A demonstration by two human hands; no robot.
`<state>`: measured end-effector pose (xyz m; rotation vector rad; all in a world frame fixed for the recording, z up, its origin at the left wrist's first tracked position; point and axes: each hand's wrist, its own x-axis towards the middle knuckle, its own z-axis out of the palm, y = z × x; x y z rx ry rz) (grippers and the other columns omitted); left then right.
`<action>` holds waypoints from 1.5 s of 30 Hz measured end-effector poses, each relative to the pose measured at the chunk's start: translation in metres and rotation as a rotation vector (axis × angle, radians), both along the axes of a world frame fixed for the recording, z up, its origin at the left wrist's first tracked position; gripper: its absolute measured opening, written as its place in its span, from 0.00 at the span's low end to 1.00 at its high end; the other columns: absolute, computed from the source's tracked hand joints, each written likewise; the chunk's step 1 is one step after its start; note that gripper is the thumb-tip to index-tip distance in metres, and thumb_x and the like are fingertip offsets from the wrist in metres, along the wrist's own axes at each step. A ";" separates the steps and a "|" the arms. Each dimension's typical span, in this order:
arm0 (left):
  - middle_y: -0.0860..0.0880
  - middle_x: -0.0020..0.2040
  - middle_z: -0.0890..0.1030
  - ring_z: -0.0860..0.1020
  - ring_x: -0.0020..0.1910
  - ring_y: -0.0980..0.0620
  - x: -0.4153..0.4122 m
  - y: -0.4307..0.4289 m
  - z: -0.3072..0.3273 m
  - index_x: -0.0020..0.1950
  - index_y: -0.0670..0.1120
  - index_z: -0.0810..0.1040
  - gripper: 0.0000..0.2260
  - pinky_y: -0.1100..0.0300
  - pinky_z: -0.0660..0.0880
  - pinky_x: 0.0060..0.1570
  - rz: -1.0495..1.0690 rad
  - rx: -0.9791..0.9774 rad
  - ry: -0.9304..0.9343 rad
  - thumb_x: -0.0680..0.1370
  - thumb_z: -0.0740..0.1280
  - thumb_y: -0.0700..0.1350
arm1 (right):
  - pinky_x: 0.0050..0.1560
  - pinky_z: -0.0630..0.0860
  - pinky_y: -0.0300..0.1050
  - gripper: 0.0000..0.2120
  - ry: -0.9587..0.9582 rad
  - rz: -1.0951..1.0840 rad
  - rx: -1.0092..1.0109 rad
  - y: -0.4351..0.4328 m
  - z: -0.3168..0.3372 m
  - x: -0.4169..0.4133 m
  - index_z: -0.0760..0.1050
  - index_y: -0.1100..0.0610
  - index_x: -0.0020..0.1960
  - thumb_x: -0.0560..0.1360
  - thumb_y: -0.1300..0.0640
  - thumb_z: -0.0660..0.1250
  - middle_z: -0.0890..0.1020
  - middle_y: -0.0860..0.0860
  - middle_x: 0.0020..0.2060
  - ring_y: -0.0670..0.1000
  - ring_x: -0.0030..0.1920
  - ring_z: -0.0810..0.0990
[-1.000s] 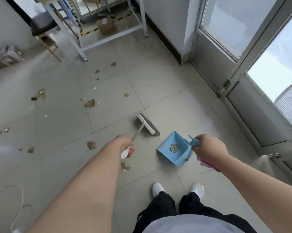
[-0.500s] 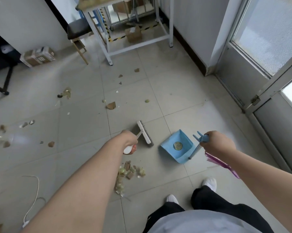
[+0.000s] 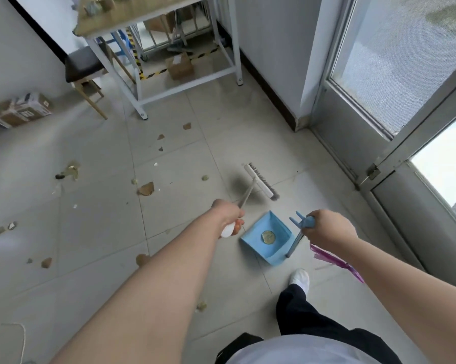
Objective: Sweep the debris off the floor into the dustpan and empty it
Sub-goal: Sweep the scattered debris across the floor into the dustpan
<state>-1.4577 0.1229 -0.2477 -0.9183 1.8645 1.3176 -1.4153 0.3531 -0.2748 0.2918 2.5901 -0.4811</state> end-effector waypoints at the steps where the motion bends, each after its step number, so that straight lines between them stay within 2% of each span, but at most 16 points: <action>1: 0.42 0.34 0.75 0.66 0.21 0.55 -0.013 0.013 -0.002 0.54 0.41 0.75 0.05 0.70 0.66 0.20 -0.021 -0.004 -0.008 0.79 0.64 0.35 | 0.38 0.78 0.45 0.08 -0.008 0.000 -0.008 0.008 -0.002 -0.010 0.80 0.53 0.46 0.72 0.51 0.66 0.82 0.50 0.37 0.53 0.39 0.81; 3: 0.42 0.35 0.76 0.67 0.20 0.55 -0.038 0.038 -0.005 0.56 0.41 0.75 0.06 0.68 0.66 0.21 -0.056 -0.019 -0.020 0.79 0.64 0.36 | 0.37 0.79 0.46 0.08 -0.019 0.001 -0.012 0.024 -0.005 -0.029 0.81 0.53 0.45 0.71 0.51 0.66 0.82 0.49 0.36 0.53 0.38 0.81; 7: 0.41 0.36 0.76 0.67 0.22 0.54 -0.072 0.079 -0.012 0.54 0.42 0.72 0.04 0.68 0.66 0.21 -0.076 0.003 -0.075 0.80 0.63 0.37 | 0.29 0.72 0.39 0.07 -0.049 0.014 -0.006 0.049 -0.005 -0.060 0.80 0.53 0.44 0.70 0.52 0.65 0.82 0.47 0.32 0.52 0.35 0.81; 12: 0.41 0.36 0.75 0.66 0.23 0.53 -0.094 0.088 -0.024 0.54 0.41 0.72 0.05 0.67 0.64 0.24 -0.056 -0.018 -0.110 0.80 0.60 0.35 | 0.22 0.66 0.35 0.06 -0.109 -0.016 -0.046 0.060 -0.008 -0.087 0.80 0.51 0.44 0.70 0.54 0.65 0.81 0.45 0.28 0.49 0.28 0.81; 16: 0.41 0.40 0.77 0.67 0.23 0.53 -0.115 0.059 -0.038 0.63 0.40 0.73 0.12 0.71 0.64 0.21 0.029 -0.037 -0.108 0.80 0.59 0.35 | 0.27 0.73 0.39 0.07 -0.084 0.008 -0.018 0.052 -0.011 -0.110 0.81 0.52 0.45 0.69 0.54 0.65 0.82 0.45 0.30 0.49 0.32 0.81; 18: 0.41 0.48 0.77 0.67 0.24 0.54 -0.127 0.038 -0.046 0.63 0.41 0.72 0.12 0.73 0.65 0.20 0.088 -0.028 -0.121 0.80 0.59 0.35 | 0.34 0.79 0.43 0.08 -0.062 0.035 0.006 0.039 -0.012 -0.123 0.81 0.52 0.45 0.69 0.53 0.66 0.82 0.46 0.32 0.51 0.35 0.81; 20: 0.41 0.50 0.77 0.68 0.22 0.54 -0.139 0.010 -0.051 0.61 0.43 0.71 0.10 0.73 0.66 0.19 0.150 -0.005 -0.144 0.81 0.58 0.35 | 0.36 0.79 0.44 0.08 -0.056 0.045 0.007 0.020 -0.011 -0.135 0.81 0.52 0.45 0.69 0.54 0.65 0.82 0.48 0.33 0.52 0.36 0.81; 23: 0.41 0.42 0.76 0.68 0.14 0.55 -0.147 -0.043 -0.051 0.59 0.43 0.70 0.08 0.73 0.66 0.19 0.219 0.004 -0.170 0.81 0.58 0.36 | 0.31 0.73 0.40 0.08 -0.063 0.079 0.022 -0.012 -0.008 -0.156 0.79 0.52 0.44 0.68 0.55 0.64 0.82 0.48 0.33 0.53 0.35 0.80; 26: 0.41 0.38 0.74 0.68 0.18 0.53 -0.143 -0.106 -0.044 0.58 0.41 0.69 0.06 0.74 0.65 0.20 0.246 -0.023 -0.204 0.82 0.58 0.36 | 0.27 0.68 0.37 0.07 -0.060 0.124 0.033 -0.047 -0.002 -0.180 0.79 0.53 0.44 0.68 0.56 0.64 0.81 0.48 0.32 0.53 0.33 0.79; 29: 0.41 0.38 0.73 0.65 0.11 0.54 -0.127 -0.167 -0.033 0.57 0.39 0.68 0.05 0.74 0.63 0.19 0.286 -0.030 -0.240 0.82 0.58 0.35 | 0.30 0.72 0.39 0.07 -0.032 0.172 0.042 -0.084 0.003 -0.202 0.79 0.54 0.43 0.68 0.56 0.63 0.81 0.49 0.33 0.53 0.35 0.79; 32: 0.42 0.38 0.72 0.65 0.12 0.54 -0.106 -0.210 -0.025 0.56 0.39 0.68 0.04 0.74 0.62 0.18 0.301 -0.075 -0.274 0.82 0.57 0.36 | 0.35 0.77 0.42 0.07 -0.010 0.212 0.041 -0.118 0.006 -0.220 0.79 0.54 0.43 0.69 0.55 0.63 0.81 0.50 0.34 0.54 0.36 0.80; 36: 0.42 0.37 0.73 0.65 0.16 0.54 -0.109 -0.235 -0.010 0.49 0.37 0.70 0.05 0.74 0.61 0.18 0.280 -0.129 -0.291 0.83 0.57 0.36 | 0.32 0.73 0.41 0.07 0.011 0.252 0.034 -0.147 0.009 -0.238 0.79 0.54 0.45 0.70 0.55 0.64 0.81 0.50 0.35 0.55 0.37 0.79; 39: 0.43 0.34 0.74 0.67 0.15 0.53 -0.133 -0.240 0.006 0.42 0.38 0.70 0.09 0.70 0.64 0.20 0.204 -0.175 -0.207 0.82 0.58 0.36 | 0.29 0.69 0.40 0.06 0.029 0.265 0.024 -0.158 0.010 -0.251 0.80 0.53 0.45 0.72 0.55 0.64 0.79 0.50 0.34 0.54 0.35 0.78; 42: 0.48 0.22 0.75 0.71 0.19 0.53 -0.156 -0.235 0.015 0.39 0.40 0.71 0.11 0.63 0.71 0.27 0.122 -0.233 -0.148 0.81 0.60 0.37 | 0.28 0.67 0.39 0.06 0.029 0.262 -0.001 -0.160 0.012 -0.267 0.79 0.53 0.45 0.72 0.55 0.64 0.79 0.50 0.34 0.54 0.35 0.78; 43: 0.47 0.20 0.76 0.71 0.18 0.52 -0.164 -0.232 0.014 0.41 0.39 0.72 0.09 0.62 0.70 0.30 0.138 -0.235 -0.138 0.81 0.61 0.37 | 0.29 0.68 0.40 0.06 0.030 0.265 -0.005 -0.159 0.011 -0.274 0.79 0.53 0.45 0.73 0.55 0.64 0.80 0.50 0.35 0.54 0.36 0.78; 45: 0.41 0.29 0.78 0.68 0.15 0.53 -0.184 -0.221 0.013 0.51 0.37 0.72 0.02 0.64 0.68 0.28 0.262 -0.180 -0.107 0.80 0.61 0.34 | 0.31 0.71 0.41 0.07 0.033 0.265 -0.011 -0.157 0.011 -0.292 0.80 0.53 0.47 0.73 0.55 0.65 0.81 0.51 0.38 0.54 0.38 0.79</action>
